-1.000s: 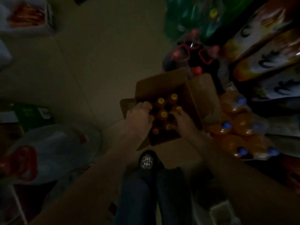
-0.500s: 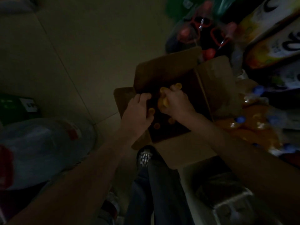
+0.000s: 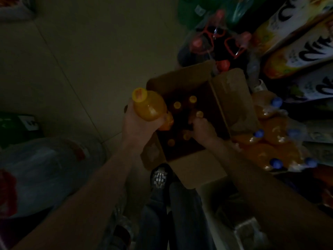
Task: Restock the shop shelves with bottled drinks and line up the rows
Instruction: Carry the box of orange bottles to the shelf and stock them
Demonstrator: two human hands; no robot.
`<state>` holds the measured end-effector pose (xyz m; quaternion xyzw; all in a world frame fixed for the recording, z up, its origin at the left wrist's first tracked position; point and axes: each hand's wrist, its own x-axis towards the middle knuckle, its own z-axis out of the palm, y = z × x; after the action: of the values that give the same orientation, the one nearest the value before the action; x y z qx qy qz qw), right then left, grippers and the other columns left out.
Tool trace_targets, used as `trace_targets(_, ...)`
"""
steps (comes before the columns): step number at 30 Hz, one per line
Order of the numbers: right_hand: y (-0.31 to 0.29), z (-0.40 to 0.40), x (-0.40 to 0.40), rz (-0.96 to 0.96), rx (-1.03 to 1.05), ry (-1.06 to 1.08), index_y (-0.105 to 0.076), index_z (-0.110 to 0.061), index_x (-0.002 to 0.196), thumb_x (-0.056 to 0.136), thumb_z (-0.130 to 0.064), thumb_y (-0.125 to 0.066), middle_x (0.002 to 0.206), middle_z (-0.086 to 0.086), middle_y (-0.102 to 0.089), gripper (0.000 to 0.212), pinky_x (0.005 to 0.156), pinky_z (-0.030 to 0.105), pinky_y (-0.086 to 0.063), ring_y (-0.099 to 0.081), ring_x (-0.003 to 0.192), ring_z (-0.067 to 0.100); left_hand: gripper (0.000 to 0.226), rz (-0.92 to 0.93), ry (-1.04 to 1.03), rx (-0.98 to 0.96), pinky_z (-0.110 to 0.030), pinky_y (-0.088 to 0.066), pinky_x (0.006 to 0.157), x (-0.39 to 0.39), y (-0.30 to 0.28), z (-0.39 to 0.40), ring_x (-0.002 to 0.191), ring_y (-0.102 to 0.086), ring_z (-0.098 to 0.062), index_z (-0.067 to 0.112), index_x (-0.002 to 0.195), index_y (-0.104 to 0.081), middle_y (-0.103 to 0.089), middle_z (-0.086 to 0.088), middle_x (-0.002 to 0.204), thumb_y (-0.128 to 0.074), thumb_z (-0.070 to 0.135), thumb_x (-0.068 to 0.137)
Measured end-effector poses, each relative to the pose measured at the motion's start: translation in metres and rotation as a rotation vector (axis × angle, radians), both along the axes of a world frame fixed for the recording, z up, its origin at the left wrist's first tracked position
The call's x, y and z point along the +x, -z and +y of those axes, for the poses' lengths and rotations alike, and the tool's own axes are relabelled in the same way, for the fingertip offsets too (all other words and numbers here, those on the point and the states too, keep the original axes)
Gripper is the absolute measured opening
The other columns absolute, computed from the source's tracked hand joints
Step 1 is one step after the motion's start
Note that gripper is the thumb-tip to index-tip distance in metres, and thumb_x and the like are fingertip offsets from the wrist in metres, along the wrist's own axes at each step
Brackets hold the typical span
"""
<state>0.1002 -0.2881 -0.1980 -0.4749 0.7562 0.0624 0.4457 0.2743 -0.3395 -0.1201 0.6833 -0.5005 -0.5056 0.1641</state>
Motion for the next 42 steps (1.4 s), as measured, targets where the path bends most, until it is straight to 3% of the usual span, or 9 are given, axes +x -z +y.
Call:
trace_targets(6,0.060,0.003,0.028,0.380,0.143,-0.488,-0.055,-0.011,0.118,0.092,-0.007,-0.048,0.123,0.011,-0.056,0.027,0.098,0.038,-0.036,-0.041,0.123,0.031,0.081,-0.054,0.112,-0.022,-0.010,-0.030,0.074,-0.004,0.031,0.001,0.101,-0.041,-0.003,0.018,0.133,-0.038,-0.043,0.011,0.110,-0.082,0.026,0.065)
trace_targets(12,0.027,0.000,0.017,0.253,0.051,-0.283,-0.057,-0.005,0.107,0.084,-0.020,-0.063,0.114,0.015,-0.059,0.028,0.094,0.034,-0.039,-0.046,0.115,0.031,0.082,-0.060,0.091,0.024,-0.017,-0.031,0.082,-0.010,0.019,0.007,0.112,-0.046,-0.010,0.021,0.133,-0.038,-0.050,0.005,0.123,-0.082,0.026,0.065)
trace_targets(17,-0.106,-0.015,-0.007,0.148,-0.133,-0.200,-0.045,-0.006,0.119,0.075,-0.037,-0.073,0.119,0.014,-0.055,0.061,0.082,0.033,-0.036,-0.042,0.116,0.031,0.069,-0.012,0.197,0.045,-0.026,-0.038,0.084,-0.023,-0.068,0.008,0.104,-0.051,-0.013,0.019,0.123,-0.046,-0.055,0.003,0.113,-0.082,0.024,0.065)
trace_targets(21,-0.257,-0.036,-0.021,0.233,-0.332,-0.298,-0.039,-0.007,0.126,0.072,-0.042,-0.072,0.127,0.014,-0.047,0.072,0.087,0.037,-0.035,-0.040,0.118,0.032,0.037,-0.032,0.253,-0.041,-0.017,-0.043,0.066,-0.032,-0.188,-0.021,0.080,-0.055,-0.002,0.020,0.091,-0.051,-0.057,0.009,0.086,-0.080,0.022,0.068)
trace_targets(25,-0.425,-0.040,-0.046,0.299,-0.496,-0.274,-0.042,-0.008,0.118,0.073,-0.033,-0.069,0.121,0.011,-0.046,0.059,0.089,0.039,-0.034,-0.038,0.117,0.029,0.077,-0.023,0.243,-0.198,-0.036,-0.045,0.094,-0.060,-0.326,-0.058,0.115,-0.053,-0.024,0.014,0.122,-0.048,-0.058,-0.009,0.120,-0.083,0.033,0.058)
trace_targets(29,-0.586,-0.022,-0.085,0.270,-0.673,-0.060,-0.045,-0.009,0.093,0.073,-0.025,-0.069,0.085,0.003,-0.042,0.035,0.060,0.030,-0.028,-0.042,0.084,0.022,0.076,0.100,0.298,-0.401,-0.029,-0.039,0.087,-0.092,-0.454,-0.066,0.115,-0.051,-0.025,0.010,0.125,-0.045,-0.057,-0.009,0.120,-0.082,0.030,0.061)
trace_targets(33,-0.718,0.007,-0.114,0.216,-0.947,0.258,-0.056,0.004,0.091,0.075,-0.018,-0.070,0.078,0.010,-0.048,0.031,0.056,0.028,-0.031,-0.042,0.067,0.016,0.071,0.208,0.416,-0.546,-0.031,-0.041,0.084,-0.136,-0.562,-0.060,0.112,-0.052,-0.027,0.013,0.121,-0.047,-0.057,-0.009,0.117,-0.084,0.027,0.063)
trace_targets(39,-0.836,0.083,-0.172,0.178,-1.454,0.595,-0.061,-0.018,0.078,0.078,-0.014,-0.072,0.071,-0.007,-0.058,0.012,0.060,0.013,-0.040,-0.051,0.060,-0.008,0.072,0.404,0.631,-0.737,-0.030,-0.045,0.086,-0.216,-0.694,-0.029,0.104,-0.056,-0.021,0.015,0.124,-0.049,-0.058,-0.004,0.111,-0.085,0.029,0.062)
trace_targets(42,-0.857,0.120,-0.202,0.082,-1.649,0.820,-0.064,-0.003,0.075,0.080,-0.020,-0.071,0.071,0.007,-0.058,0.020,0.061,0.030,-0.041,-0.051,0.067,0.011,0.059,0.498,0.730,-0.735,-0.040,-0.050,0.089,-0.260,-0.728,-0.010,0.100,-0.059,-0.021,0.026,0.110,-0.050,-0.060,-0.001,0.107,-0.084,0.031,0.062)
